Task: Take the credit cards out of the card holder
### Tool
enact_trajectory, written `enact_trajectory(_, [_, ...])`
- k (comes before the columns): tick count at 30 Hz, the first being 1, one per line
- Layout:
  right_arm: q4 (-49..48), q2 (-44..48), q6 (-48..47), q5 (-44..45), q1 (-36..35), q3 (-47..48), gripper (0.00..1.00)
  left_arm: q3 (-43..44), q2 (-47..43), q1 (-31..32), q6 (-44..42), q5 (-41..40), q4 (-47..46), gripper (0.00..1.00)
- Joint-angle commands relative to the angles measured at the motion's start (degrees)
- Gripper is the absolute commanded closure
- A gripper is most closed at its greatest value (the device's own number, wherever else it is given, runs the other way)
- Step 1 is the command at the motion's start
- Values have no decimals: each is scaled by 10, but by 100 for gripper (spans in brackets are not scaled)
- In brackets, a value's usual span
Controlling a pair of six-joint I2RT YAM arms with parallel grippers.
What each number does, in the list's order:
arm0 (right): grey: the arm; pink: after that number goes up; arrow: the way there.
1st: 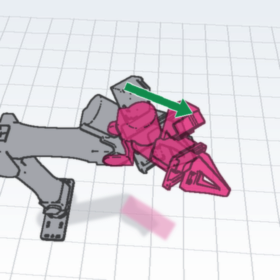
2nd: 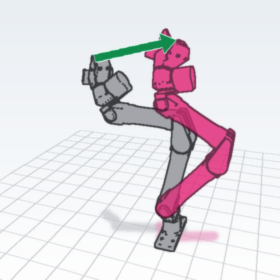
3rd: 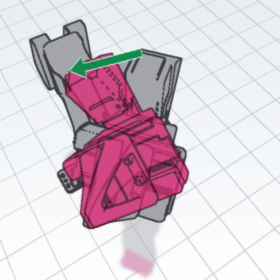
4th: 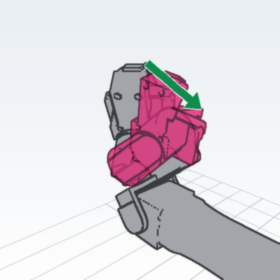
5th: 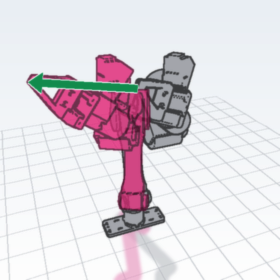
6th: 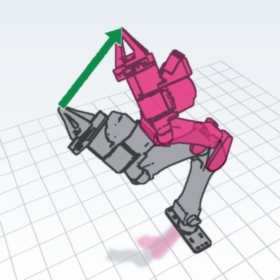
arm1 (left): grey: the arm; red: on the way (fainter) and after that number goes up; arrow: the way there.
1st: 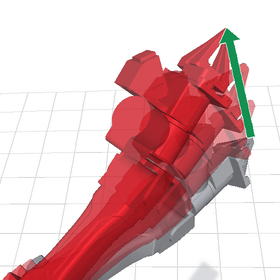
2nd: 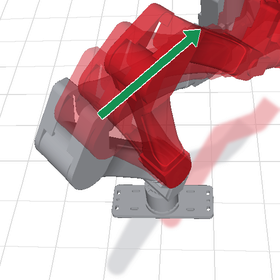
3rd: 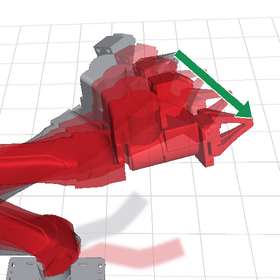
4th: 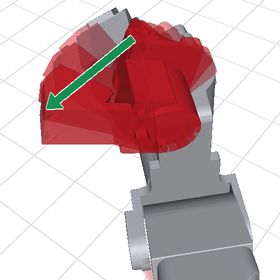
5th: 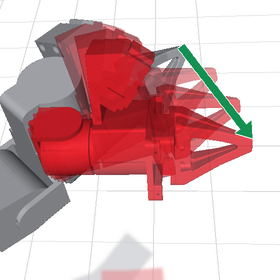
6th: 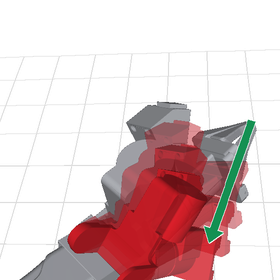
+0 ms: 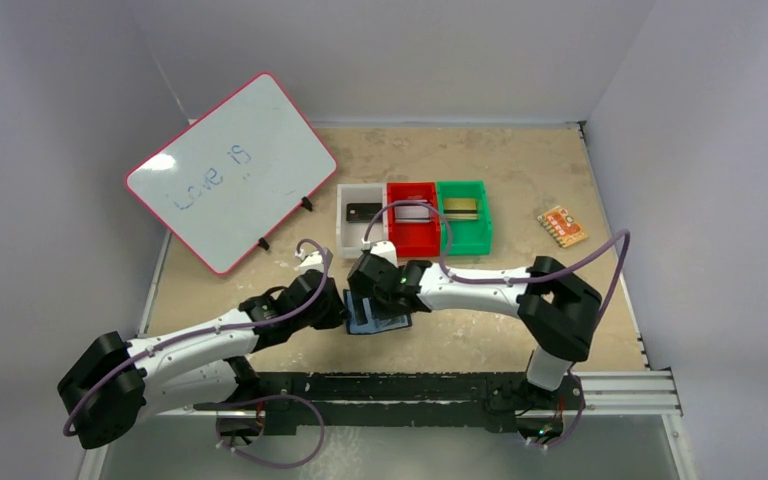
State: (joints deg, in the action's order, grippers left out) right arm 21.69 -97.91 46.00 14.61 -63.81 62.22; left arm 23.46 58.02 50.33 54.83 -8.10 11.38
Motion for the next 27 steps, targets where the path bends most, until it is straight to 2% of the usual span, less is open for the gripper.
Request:
enact_trajectory(1, [52, -22, 25, 50, -20, 50, 10, 6, -6, 3, -5, 10, -27, 100])
enact_trajectory(13, [145, -55, 72, 125, -53, 117, 9, 2, -15, 3, -5, 10, -27, 100])
enact_trajectory(19, [163, -47, 91, 145, -54, 119, 8, 0, -18, 3, -7, 9, -25, 100])
enact_trajectory(27, [61, -11, 58, 73, -54, 74, 11, -2, -19, 3, -8, 10, -26, 100])
